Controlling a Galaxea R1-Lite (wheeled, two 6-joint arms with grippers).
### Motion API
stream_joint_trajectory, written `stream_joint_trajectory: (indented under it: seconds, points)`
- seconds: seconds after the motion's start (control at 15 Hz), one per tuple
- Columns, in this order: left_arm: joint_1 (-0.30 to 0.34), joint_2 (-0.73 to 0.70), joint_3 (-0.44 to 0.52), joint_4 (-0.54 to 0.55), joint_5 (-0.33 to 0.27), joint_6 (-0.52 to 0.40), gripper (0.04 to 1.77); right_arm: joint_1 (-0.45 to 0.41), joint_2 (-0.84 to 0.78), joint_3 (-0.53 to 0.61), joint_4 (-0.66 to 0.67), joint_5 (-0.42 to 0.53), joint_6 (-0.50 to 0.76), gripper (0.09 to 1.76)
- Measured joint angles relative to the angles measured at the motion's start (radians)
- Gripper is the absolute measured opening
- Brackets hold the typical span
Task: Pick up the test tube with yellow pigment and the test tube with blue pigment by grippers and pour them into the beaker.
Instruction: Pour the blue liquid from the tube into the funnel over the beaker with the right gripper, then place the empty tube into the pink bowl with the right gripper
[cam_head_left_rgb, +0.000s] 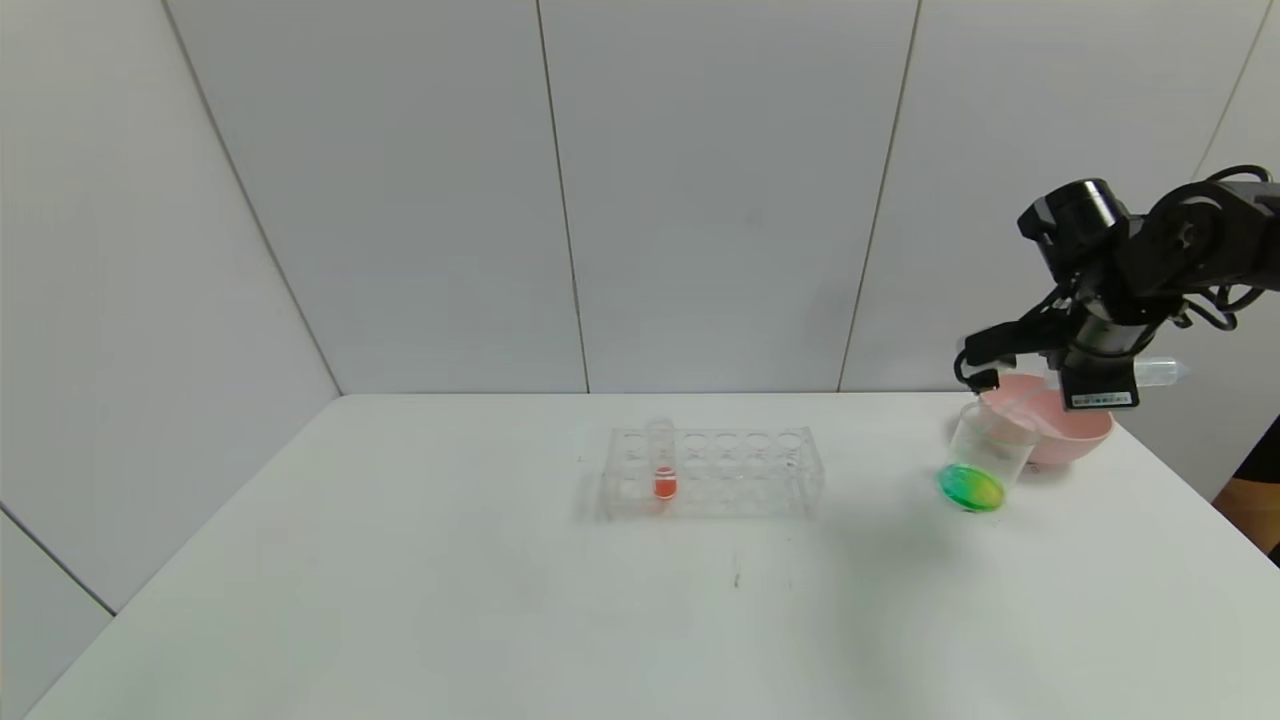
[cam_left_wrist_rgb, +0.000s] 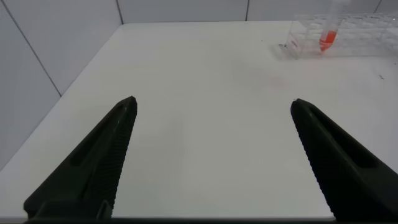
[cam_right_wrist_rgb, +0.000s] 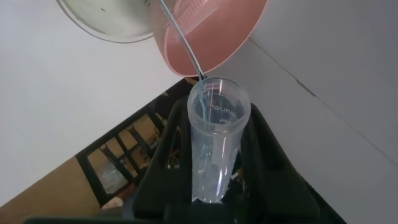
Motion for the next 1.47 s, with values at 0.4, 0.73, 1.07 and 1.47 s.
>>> stream_joint_trajectory:
  seconds: [0.4,0.73,1.07,1.47]
  points:
    - [0.000,0.000,0.000,0.000,0.000,0.000,1.76,0.021,0.001,0.000,-0.035,-0.075,-0.053,0.51]
    - [0.000,0.000,0.000,0.000,0.000,0.000,1.76,0.014,-0.008,0.000,-0.036,0.028,-0.043,0.51]
    - [0.000,0.000,0.000,0.000,0.000,0.000,1.76,-0.067,-0.040,0.000,-0.069,0.438,0.041,0.51]
    - [0.000,0.000,0.000,0.000,0.000,0.000,1.76,-0.168,-0.054,0.000,-0.214,0.924,0.491,0.51]
